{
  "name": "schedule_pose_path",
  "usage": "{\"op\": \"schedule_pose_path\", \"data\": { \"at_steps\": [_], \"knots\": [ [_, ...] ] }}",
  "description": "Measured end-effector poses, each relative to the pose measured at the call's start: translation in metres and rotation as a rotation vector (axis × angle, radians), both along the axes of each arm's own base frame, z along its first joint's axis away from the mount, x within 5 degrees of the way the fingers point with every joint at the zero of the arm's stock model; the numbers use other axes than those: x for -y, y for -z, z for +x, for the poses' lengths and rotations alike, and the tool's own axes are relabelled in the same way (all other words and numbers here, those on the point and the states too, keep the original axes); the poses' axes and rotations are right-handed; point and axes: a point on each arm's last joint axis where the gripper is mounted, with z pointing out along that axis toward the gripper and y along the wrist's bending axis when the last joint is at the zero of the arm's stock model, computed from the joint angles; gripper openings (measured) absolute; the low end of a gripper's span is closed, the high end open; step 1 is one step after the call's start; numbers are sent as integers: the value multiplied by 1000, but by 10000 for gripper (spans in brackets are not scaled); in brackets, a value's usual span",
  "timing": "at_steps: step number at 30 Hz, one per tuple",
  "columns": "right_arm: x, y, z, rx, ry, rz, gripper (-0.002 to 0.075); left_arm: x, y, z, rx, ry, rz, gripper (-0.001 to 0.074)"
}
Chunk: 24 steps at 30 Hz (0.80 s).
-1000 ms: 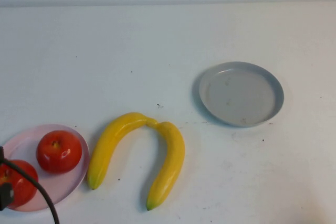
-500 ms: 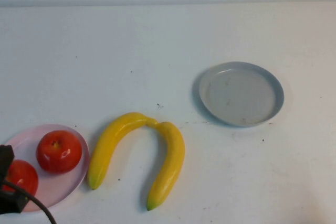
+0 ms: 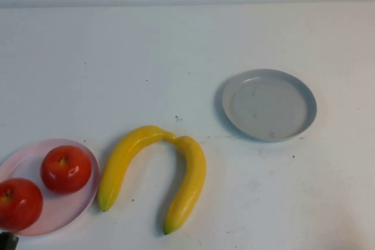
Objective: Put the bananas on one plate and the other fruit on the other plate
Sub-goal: Put another type of fruit in the right plate
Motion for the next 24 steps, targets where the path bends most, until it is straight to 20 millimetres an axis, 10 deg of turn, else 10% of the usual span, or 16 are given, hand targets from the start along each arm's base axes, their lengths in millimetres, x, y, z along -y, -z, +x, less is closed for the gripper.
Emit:
{"op": "schedule_pose_path", "data": {
  "at_steps": [24],
  "knots": [
    [0, 0, 0, 0, 0, 1, -17, -7, 46, -30, -411, -43, 133, -4]
  ]
}}
